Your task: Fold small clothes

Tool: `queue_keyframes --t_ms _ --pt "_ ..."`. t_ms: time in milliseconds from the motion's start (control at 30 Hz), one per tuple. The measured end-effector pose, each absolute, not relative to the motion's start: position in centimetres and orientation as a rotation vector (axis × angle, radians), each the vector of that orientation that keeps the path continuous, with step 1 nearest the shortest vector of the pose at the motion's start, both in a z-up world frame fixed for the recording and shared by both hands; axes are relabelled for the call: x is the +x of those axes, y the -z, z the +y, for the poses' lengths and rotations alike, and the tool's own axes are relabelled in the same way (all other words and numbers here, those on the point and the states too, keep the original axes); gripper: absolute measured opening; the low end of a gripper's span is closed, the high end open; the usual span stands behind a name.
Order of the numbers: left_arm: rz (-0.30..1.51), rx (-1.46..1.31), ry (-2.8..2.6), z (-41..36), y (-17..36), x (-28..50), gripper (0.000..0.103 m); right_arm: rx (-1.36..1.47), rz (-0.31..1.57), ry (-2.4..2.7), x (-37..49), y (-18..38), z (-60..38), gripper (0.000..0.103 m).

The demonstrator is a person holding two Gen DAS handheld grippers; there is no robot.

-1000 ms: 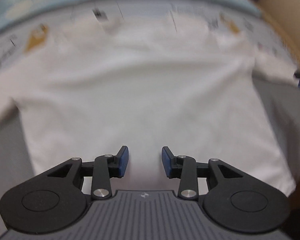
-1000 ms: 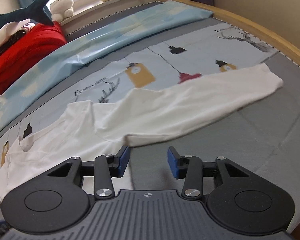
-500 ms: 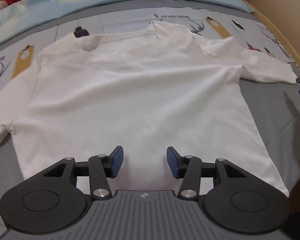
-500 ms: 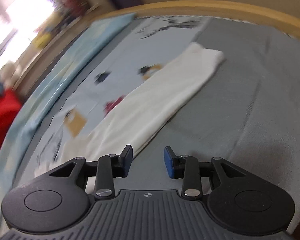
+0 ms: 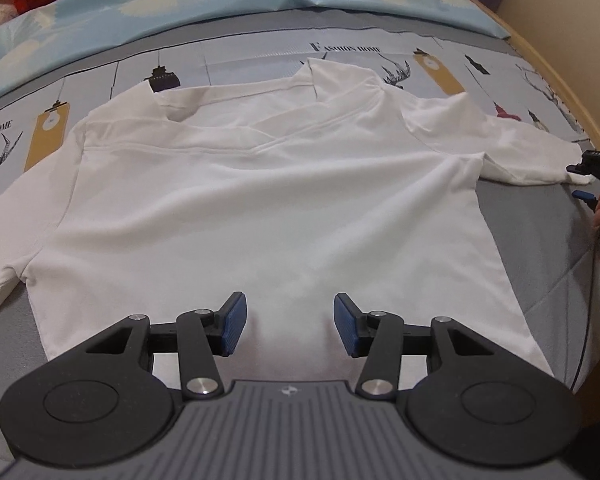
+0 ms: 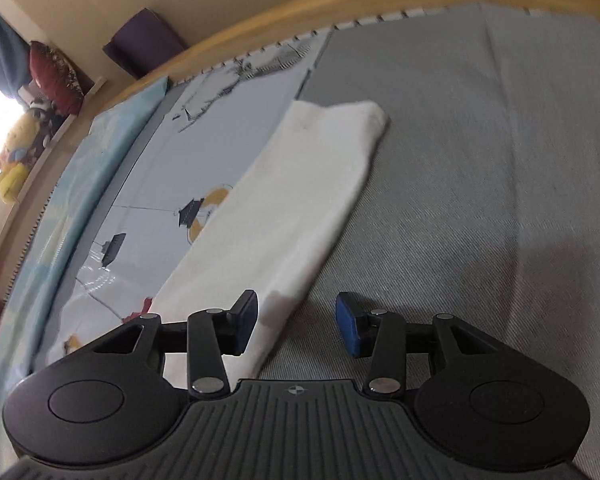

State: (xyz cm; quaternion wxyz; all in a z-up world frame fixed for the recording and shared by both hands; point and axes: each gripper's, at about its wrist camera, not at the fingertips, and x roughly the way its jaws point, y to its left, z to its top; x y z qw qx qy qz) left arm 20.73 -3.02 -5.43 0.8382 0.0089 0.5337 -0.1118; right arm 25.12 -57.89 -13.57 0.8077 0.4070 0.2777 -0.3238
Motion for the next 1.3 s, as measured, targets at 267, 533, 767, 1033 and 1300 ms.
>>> queue_keyframes --t_ms 267,533,767,1033,1300 --pt "1.115 0.009 0.238 -1.8 4.8 20.1 0.053 0.774 0.561 0.761 27.0 13.6 -55.6 0.003" --pt "1.097 -0.010 0.216 1.4 4.0 19.0 0.053 0.491 0.420 0.770 29.5 7.4 -48.2 0.003" --pt "1.086 -0.051 0.176 5.0 3.5 18.6 0.053 0.155 0.304 0.230 31.8 1.6 -29.0 0.002" --pt "1.081 -0.187 0.034 11.4 3.0 19.6 0.053 -0.325 0.791 -0.796 26.6 6.2 -8.9 0.003" --pt "1.062 -0.233 0.010 11.7 2.0 20.0 0.053 -0.140 0.828 -0.391 27.6 2.8 -15.3 0.036"
